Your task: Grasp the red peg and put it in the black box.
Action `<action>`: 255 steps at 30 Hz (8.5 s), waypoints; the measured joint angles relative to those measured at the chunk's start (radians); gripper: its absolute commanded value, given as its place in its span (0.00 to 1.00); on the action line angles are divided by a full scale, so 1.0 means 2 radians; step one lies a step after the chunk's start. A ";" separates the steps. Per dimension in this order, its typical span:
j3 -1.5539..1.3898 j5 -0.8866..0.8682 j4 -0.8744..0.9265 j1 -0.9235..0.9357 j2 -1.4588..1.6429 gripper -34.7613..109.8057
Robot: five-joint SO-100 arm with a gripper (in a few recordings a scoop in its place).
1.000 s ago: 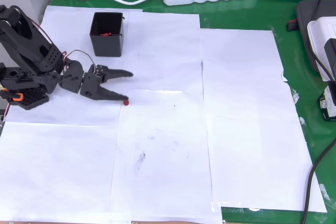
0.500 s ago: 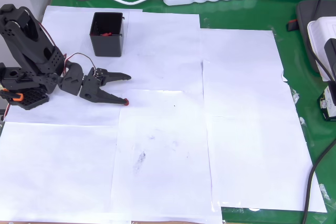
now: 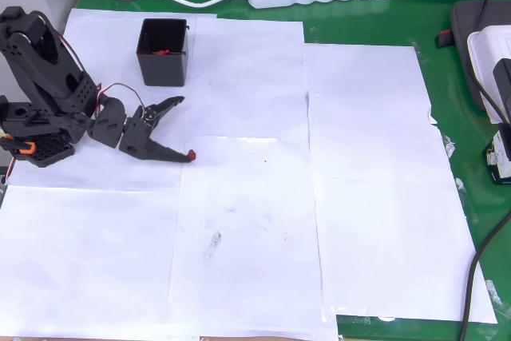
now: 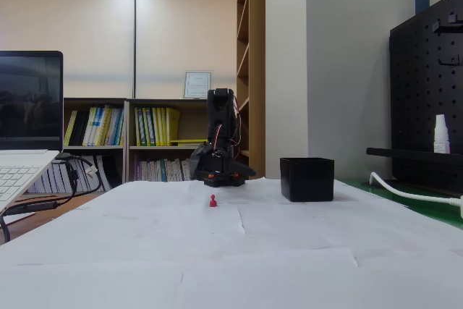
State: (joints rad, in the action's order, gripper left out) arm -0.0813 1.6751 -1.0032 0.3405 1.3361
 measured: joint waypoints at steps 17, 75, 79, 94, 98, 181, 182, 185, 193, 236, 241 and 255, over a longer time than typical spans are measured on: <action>-0.097 0.104 -0.214 -0.019 0.351 0.72; -0.100 0.033 -0.090 -0.021 0.295 0.72; -0.091 0.028 -0.098 -0.039 0.295 0.72; -0.078 0.033 -0.107 -0.075 0.297 0.72; -0.078 0.032 -0.107 -0.075 0.297 0.63; -0.051 0.067 0.016 -0.041 0.206 0.43; -0.051 0.058 0.016 -0.041 0.205 0.43; -0.049 0.039 0.015 -0.041 0.199 0.43; -0.048 -0.041 0.015 -0.054 0.193 0.43; -0.005 -0.209 -0.048 -0.117 0.094 0.24; -0.010 -0.254 0.060 -0.127 -0.020 0.24; -0.259 -0.378 0.886 -0.245 -0.390 0.24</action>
State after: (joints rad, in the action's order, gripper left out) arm -0.5998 0.9189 0.7685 -0.1503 0.5568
